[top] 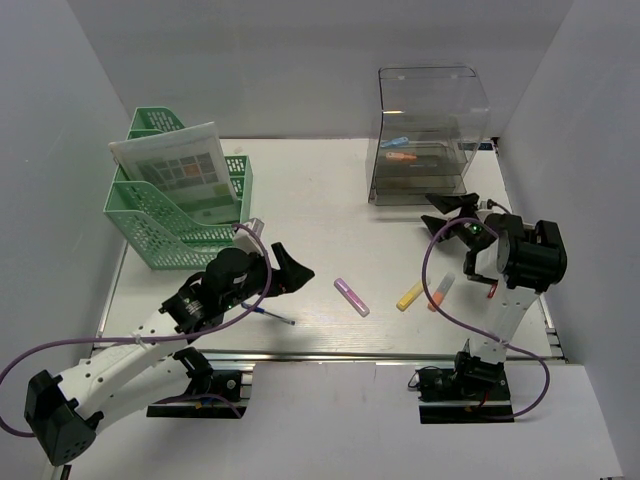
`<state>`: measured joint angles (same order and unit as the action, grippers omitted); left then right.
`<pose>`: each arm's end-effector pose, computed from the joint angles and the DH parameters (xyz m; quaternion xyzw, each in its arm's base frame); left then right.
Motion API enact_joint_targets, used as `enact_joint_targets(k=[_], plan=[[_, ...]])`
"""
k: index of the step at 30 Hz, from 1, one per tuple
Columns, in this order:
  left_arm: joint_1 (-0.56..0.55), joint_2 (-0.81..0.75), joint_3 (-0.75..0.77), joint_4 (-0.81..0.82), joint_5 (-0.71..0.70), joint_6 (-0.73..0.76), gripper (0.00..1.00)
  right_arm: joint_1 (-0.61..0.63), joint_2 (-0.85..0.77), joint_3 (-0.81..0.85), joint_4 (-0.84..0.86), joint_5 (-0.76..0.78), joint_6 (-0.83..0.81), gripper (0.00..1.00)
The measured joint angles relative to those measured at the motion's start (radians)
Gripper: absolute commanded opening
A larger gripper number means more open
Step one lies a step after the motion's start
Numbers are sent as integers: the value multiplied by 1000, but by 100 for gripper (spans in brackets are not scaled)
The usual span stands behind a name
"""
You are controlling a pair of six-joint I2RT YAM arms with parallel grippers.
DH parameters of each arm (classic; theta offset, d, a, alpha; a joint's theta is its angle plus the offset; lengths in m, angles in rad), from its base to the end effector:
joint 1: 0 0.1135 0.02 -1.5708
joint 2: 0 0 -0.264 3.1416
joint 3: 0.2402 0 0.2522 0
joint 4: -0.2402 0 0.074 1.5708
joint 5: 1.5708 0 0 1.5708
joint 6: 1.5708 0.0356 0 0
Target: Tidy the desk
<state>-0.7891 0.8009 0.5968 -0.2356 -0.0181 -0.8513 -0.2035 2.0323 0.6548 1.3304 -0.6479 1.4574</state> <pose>0.1325 -0.1326 0.2655 -0.0311 0.8437 -0.3867 0.3711 0.3430 -0.0488 0.1162 0.3582 0.6249 0.5704 0.3948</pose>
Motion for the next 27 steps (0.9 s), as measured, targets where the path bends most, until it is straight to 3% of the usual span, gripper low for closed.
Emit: enact_joint_targets(k=[4, 9, 14, 16, 17, 18, 22, 25, 27], plan=[[0, -2, 0, 0, 1, -4, 89, 0, -72, -35, -23, -60, -22, 89], [0, -3, 0, 0, 3, -6, 87, 1, -299, -71, -68, -134, -165, 89], [0, -16, 1, -22, 3, -7, 83, 5, -608, -51, -362, -183, -487, 89], [0, -24, 1, -41, 2, -9, 77, 11, -714, -32, -517, -189, -670, 89], [0, -27, 2, -52, 0, -9, 72, 14, -760, -15, -601, -191, -766, 89], [0, -31, 2, -60, 0, -11, 50, 16, -793, 7, -684, -199, -863, 89], [0, -29, 6, -105, -1, -13, 11, 21, -805, 191, -1086, -244, -1278, 89], [0, -18, 9, -154, -8, -13, 3, 30, -800, 264, -1320, -257, -1545, 83], [0, -14, 11, -196, -19, -12, 0, 46, -816, 265, -1446, -253, -1688, 63]])
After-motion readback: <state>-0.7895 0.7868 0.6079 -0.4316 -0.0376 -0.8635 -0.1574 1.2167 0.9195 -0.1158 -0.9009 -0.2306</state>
